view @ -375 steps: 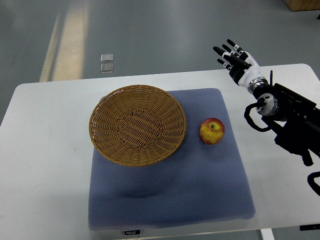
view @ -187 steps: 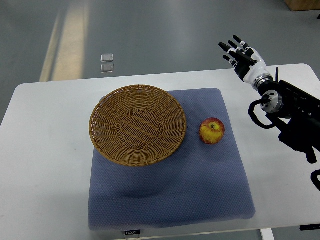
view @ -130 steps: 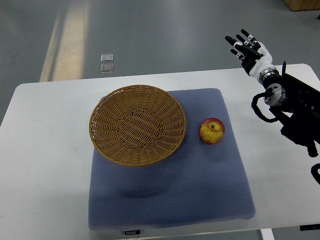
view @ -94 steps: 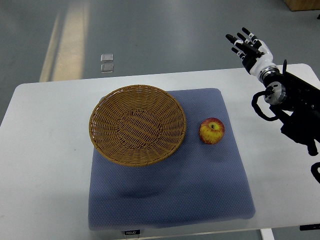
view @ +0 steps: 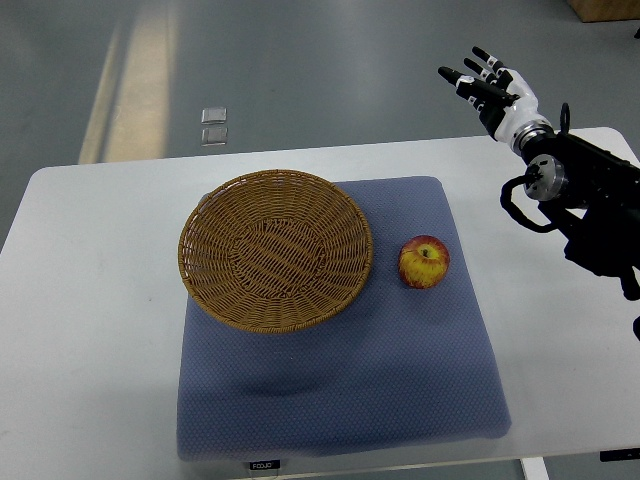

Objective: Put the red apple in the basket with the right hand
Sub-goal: 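Swing the right hand over and lower it toward the apple, then close the right hand's fingers around the red-yellow apple, then carry the apple with the right hand into the wicker basket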

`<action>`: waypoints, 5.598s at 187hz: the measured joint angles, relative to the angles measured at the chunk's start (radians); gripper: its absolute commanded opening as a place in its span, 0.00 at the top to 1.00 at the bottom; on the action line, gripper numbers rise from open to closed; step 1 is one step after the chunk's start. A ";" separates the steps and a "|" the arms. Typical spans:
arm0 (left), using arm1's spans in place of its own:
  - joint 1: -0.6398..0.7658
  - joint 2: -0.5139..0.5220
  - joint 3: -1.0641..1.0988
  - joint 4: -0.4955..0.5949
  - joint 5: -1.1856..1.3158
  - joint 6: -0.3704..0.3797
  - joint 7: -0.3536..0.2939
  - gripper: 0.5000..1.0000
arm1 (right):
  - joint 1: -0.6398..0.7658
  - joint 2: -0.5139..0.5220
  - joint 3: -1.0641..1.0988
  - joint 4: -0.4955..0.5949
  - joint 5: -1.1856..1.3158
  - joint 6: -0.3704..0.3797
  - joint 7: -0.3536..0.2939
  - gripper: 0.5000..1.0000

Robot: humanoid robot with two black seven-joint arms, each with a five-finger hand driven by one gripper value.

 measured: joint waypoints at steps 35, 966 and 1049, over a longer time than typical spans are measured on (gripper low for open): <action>0.000 0.000 0.000 0.000 0.000 0.000 0.000 0.00 | 0.059 -0.069 -0.058 -0.002 0.009 0.015 -0.005 0.15; 0.000 0.000 0.000 0.000 0.000 0.000 0.000 0.00 | 0.156 0.041 -0.404 0.452 -1.393 0.028 -0.012 0.53; 0.000 0.000 0.000 0.000 0.000 0.000 0.000 0.00 | 0.117 0.083 -0.402 0.452 -1.393 -0.017 -0.012 0.30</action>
